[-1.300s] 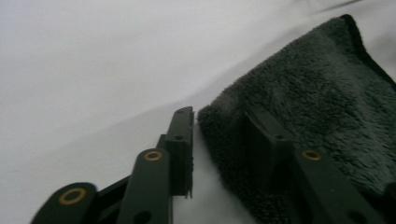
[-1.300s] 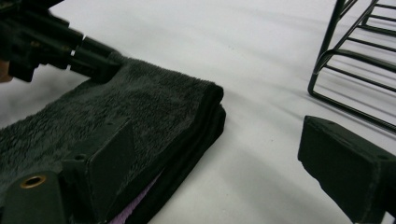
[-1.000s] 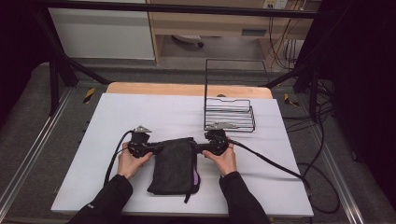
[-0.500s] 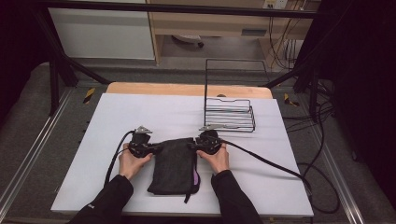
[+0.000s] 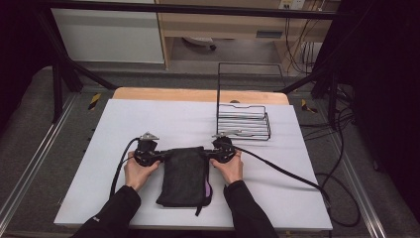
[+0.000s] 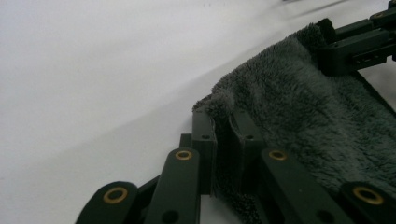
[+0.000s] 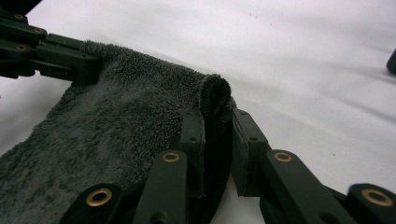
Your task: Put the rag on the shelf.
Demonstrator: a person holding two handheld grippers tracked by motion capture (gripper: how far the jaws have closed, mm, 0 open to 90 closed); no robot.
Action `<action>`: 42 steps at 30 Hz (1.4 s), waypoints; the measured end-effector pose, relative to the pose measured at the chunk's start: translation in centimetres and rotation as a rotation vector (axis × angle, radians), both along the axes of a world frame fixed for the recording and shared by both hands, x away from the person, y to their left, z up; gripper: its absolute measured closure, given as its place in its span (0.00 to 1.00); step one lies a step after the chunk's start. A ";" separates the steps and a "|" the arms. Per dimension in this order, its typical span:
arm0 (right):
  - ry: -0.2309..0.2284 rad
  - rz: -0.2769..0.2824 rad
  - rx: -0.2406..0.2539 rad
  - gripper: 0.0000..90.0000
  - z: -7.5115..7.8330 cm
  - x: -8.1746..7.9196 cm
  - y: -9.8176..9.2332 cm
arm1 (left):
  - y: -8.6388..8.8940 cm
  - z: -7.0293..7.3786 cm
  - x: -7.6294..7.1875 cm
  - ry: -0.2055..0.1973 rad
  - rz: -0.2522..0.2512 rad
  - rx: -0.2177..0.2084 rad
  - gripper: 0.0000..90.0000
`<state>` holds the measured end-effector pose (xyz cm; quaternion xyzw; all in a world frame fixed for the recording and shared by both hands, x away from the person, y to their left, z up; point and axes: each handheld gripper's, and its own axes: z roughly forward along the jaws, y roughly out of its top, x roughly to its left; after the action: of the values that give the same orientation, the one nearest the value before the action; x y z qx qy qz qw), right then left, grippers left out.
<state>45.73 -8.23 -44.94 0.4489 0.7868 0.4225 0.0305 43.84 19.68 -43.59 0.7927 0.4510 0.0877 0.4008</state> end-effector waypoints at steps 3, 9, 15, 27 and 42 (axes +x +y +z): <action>-0.024 -0.002 0.014 0.86 0.6 -0.4 -0.1 | 0.1 1.0 -0.4 -0.041 -0.005 -0.008 0.91; -0.089 0.000 0.056 0.87 2.3 -1.6 -0.5 | 0.3 2.8 -1.1 -0.098 -0.015 -0.038 0.91; -0.153 -0.005 0.077 0.87 3.3 -2.6 -0.9 | 0.1 4.0 -1.9 -0.157 -0.032 -0.044 0.91; -0.259 -0.022 0.146 0.87 5.8 -4.2 -1.9 | -0.2 6.7 -3.4 -0.259 -0.057 -0.090 0.91; -0.384 -0.022 0.167 0.88 8.8 -6.0 -3.1 | -1.1 9.6 -5.5 -0.356 -0.075 -0.128 0.91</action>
<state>39.78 -11.29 -36.13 0.3696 0.7239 0.5637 0.1471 38.35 18.63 -34.03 0.7538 0.3477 0.1824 0.5269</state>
